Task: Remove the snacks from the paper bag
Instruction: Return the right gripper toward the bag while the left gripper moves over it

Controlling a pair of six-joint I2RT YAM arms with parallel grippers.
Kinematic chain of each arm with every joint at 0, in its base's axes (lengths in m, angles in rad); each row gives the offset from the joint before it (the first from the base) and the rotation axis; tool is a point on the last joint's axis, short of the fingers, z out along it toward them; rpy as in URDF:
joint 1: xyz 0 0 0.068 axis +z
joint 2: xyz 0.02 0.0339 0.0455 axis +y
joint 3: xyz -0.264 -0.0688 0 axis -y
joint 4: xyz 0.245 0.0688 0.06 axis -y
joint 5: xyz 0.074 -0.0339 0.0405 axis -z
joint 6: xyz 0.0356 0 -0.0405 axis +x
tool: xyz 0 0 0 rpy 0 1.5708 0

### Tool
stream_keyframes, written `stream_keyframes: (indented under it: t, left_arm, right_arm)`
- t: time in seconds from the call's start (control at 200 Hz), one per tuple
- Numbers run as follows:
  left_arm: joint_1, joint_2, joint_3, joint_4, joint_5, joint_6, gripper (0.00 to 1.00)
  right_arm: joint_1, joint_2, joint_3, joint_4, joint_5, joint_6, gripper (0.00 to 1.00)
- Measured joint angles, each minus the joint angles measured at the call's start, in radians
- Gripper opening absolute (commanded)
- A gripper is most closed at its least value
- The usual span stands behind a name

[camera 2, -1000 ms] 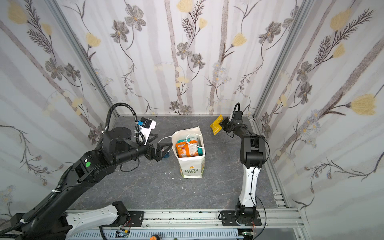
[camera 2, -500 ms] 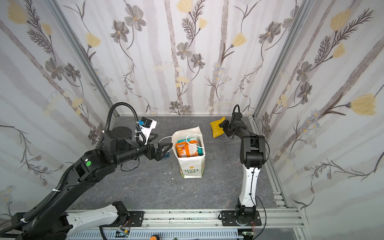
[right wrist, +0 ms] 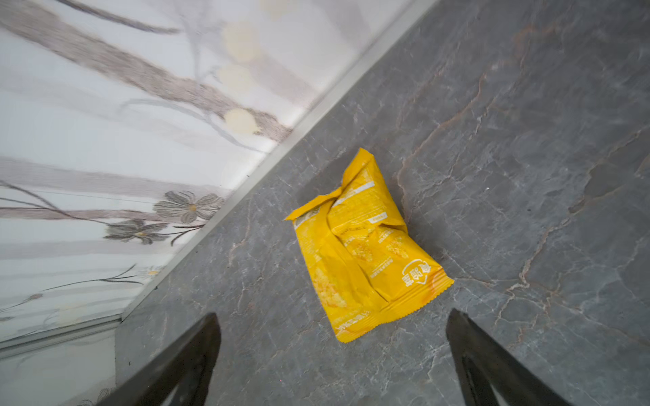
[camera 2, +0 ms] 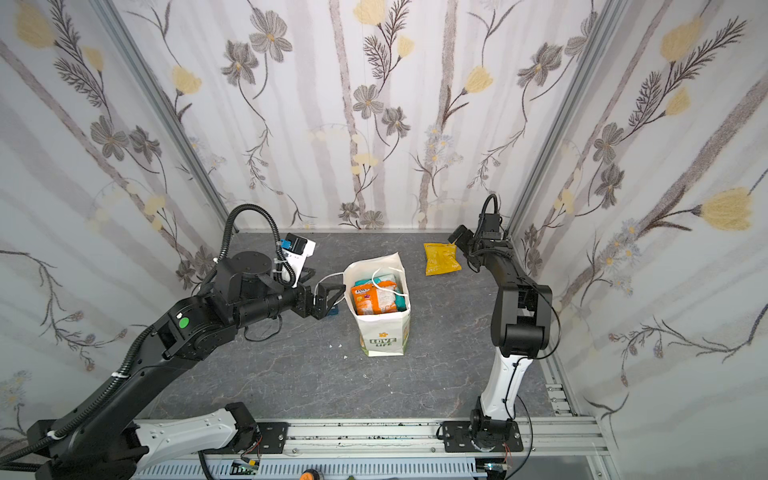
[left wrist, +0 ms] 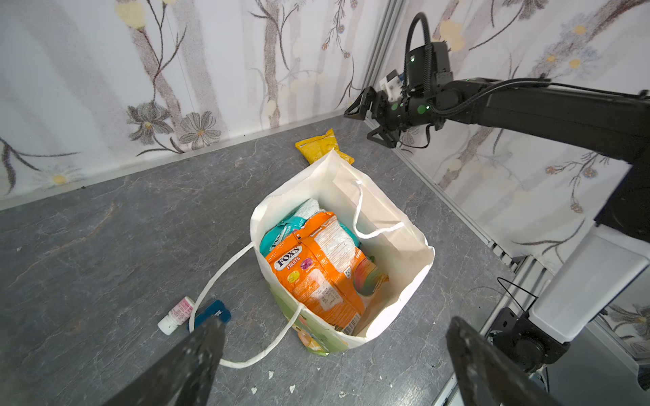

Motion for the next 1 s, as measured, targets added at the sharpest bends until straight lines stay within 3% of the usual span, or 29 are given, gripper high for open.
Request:
stream_keyframes:
  t: [0.3,0.545,0.819,0.999]
  left_arm:
    - [0.0,0.107,0.079,-0.039,-0.053,-0.028,0.83]
    - [0.018,0.254,0.19,-0.077,-0.087,-0.04,0.72]
    - [0.053,0.435,0.307,-0.125,-0.069,-0.082,0.68]
    - [0.054,0.534,0.352,-0.149,-0.012,-0.101,0.66]
  right_arm:
    - [0.05,-0.384,-0.059,-0.018,-0.092,-0.081,0.99]
    - [0.194,-0.683,-0.092,-0.093,-0.179,-0.177,0.99]
    - [0.419,-0.829,-0.101,-0.269,-0.214,-0.266,0.99]
    - [0.507,-0.889,-0.111,-0.377,-0.188,-0.284,0.99]
